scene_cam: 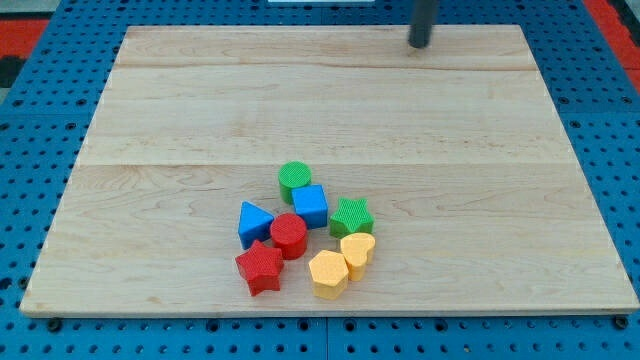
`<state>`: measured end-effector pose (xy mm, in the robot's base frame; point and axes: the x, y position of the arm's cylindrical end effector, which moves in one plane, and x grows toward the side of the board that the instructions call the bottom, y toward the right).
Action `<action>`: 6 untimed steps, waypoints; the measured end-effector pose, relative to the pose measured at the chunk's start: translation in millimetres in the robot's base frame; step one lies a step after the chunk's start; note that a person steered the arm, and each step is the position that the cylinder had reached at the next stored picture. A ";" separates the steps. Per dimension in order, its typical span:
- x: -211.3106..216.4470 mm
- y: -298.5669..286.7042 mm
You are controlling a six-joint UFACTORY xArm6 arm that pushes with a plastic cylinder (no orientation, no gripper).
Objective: Move the blue cube to the center of the board
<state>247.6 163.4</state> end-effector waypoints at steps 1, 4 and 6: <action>94.0 41.5; 370.1 -49.3; 362.1 -177.6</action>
<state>609.7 -14.3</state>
